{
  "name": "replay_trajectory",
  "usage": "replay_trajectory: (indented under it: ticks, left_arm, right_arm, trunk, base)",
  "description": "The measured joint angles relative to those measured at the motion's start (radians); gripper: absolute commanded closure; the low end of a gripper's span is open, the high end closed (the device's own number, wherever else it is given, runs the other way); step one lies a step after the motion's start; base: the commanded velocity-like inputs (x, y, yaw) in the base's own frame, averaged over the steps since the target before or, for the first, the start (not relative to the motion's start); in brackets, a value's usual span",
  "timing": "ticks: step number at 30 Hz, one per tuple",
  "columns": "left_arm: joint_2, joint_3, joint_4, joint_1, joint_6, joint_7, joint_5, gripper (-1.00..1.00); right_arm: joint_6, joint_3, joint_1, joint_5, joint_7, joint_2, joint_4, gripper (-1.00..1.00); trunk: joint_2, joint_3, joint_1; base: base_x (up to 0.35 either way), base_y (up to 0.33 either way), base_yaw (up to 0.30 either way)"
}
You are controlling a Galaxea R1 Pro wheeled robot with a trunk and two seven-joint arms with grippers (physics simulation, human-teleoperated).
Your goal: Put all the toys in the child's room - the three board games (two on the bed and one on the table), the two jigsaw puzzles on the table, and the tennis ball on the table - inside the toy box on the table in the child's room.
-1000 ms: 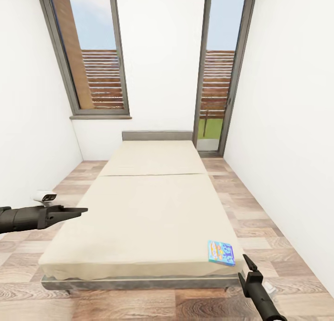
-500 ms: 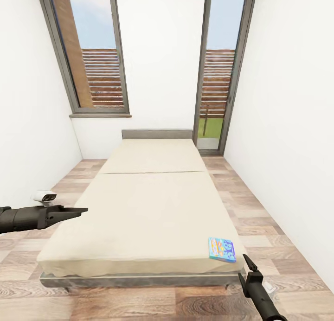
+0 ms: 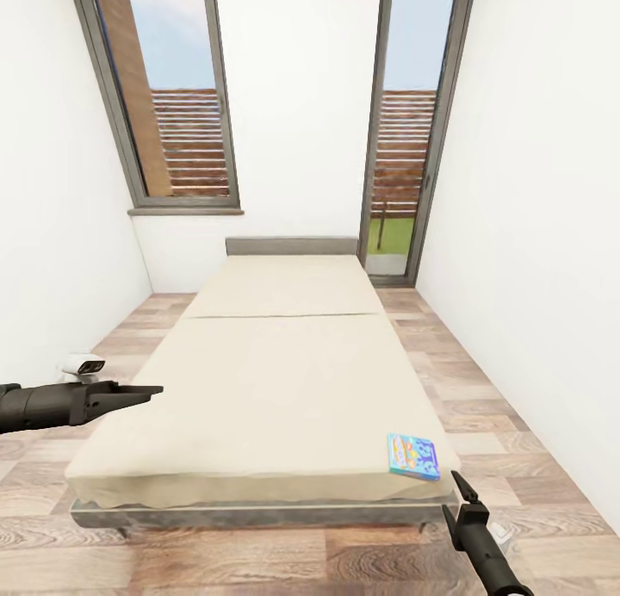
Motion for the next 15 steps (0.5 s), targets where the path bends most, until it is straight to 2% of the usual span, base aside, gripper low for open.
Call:
replay_trajectory:
  ticks: [15]
  left_arm:
    - [0.0,0.0,0.0,0.0,0.0,0.0,0.0,-1.0]
  right_arm:
    - [0.002,-0.002,0.001,-0.002,0.019,-0.001,-0.005,-1.0]
  trunk:
    - [-0.105,-0.047,0.058]
  base:
    - [0.0,0.0,0.0]
